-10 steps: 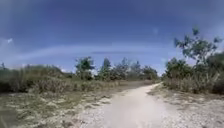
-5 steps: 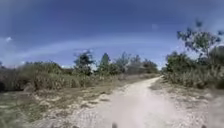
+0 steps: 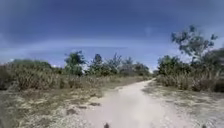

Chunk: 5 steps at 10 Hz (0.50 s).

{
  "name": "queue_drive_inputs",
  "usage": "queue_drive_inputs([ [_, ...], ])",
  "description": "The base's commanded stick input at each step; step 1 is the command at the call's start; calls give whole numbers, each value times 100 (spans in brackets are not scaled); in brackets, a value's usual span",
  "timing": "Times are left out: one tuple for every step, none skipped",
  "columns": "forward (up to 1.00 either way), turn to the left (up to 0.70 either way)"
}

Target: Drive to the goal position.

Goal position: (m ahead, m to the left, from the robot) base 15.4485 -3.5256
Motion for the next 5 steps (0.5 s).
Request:
queue_drive_inputs([
  [50,0],
  [50,0],
  [50,0],
  [50,0],
  [50,0],
])
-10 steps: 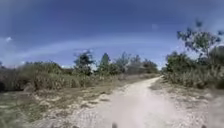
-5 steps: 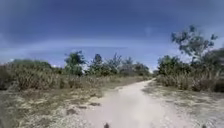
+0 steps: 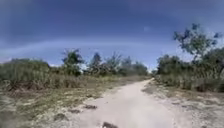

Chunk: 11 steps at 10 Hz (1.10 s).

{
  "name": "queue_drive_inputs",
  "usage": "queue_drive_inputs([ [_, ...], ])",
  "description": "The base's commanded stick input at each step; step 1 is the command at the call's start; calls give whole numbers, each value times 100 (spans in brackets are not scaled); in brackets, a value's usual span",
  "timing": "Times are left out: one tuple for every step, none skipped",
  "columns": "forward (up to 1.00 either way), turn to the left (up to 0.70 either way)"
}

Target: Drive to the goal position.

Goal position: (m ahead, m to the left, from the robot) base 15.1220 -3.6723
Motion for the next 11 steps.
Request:
queue_drive_inputs([
  [50,0],
  [50,-28],
  [50,0],
  [50,0],
  [50,0],
  [50,0],
  [50,-2],
  [50,-50],
  [50,-26],
  [50,-2],
  [50,0],
])
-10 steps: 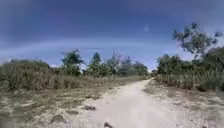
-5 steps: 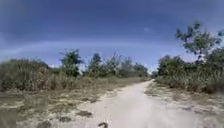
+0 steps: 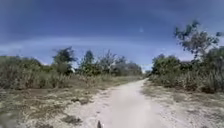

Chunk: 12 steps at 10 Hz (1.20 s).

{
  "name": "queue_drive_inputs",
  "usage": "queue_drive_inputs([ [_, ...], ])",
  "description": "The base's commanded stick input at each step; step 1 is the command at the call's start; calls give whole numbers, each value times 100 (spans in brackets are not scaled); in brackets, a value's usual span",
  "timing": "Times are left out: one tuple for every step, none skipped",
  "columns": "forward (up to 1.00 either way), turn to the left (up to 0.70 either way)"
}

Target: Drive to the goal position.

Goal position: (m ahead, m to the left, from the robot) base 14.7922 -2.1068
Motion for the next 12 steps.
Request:
queue_drive_inputs([
  [50,0],
  [50,0],
  [50,-34],
  [50,-50],
  [50,-43],
  [50,0],
  [50,0],
  [50,0],
  [50,0],
  [50,0],
  [50,0],
  [50,0],
])
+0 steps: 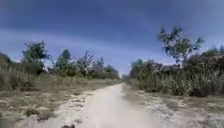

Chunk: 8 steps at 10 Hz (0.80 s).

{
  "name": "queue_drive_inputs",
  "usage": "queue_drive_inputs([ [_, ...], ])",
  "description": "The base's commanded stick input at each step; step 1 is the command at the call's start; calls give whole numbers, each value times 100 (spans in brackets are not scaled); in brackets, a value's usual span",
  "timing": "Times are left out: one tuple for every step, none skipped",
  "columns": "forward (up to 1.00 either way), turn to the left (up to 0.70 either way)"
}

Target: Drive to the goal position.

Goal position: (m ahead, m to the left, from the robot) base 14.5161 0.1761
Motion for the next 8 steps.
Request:
queue_drive_inputs([
  [50,-8],
  [50,-24],
  [50,-39],
  [50,-50],
  [50,-6],
  [50,0],
  [50,0],
  [50,0],
])
